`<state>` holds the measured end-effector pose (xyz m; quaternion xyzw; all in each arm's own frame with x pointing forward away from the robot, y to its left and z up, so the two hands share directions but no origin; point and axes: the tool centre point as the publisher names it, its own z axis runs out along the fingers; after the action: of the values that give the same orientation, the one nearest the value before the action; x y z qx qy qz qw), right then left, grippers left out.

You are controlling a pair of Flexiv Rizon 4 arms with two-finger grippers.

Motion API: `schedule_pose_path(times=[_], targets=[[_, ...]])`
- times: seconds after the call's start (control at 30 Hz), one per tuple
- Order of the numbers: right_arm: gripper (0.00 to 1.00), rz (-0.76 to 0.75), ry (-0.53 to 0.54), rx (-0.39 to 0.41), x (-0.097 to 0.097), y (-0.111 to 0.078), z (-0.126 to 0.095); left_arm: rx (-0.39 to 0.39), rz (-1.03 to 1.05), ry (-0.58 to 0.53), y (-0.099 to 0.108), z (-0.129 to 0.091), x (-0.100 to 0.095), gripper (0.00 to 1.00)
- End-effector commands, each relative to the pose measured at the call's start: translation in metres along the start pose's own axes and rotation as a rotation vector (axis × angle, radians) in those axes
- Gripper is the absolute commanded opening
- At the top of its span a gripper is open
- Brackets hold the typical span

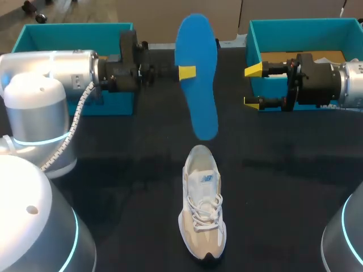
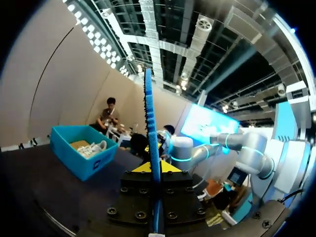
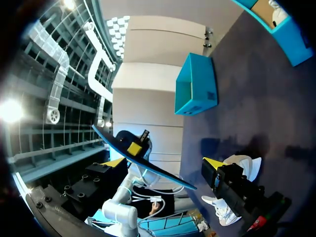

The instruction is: Take the shoe out of the shoebox, open the shoe tongue, remove and reinsert the insole, then place the shoe into the shoebox

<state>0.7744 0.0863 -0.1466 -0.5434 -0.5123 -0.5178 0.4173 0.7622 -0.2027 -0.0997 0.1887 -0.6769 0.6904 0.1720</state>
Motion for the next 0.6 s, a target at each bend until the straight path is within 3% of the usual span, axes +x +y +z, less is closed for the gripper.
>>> schedule_pose_path(times=[0.03,0.33,0.6], targets=[[1.00,0.000,0.000,-0.002,0.000,-0.001,0.001,0.016,-0.588,-0.005,0.012,0.000,-0.003,0.00],[1.00,0.000,0.000,-0.002,0.000,-0.001,0.001,0.039,-0.783,-0.038,0.020,-0.003,-0.008,0.00],[1.00,0.000,0.000,-0.002,0.000,-0.001,0.001,0.040,-0.835,-0.037,0.026,-0.003,-0.015,0.00]])
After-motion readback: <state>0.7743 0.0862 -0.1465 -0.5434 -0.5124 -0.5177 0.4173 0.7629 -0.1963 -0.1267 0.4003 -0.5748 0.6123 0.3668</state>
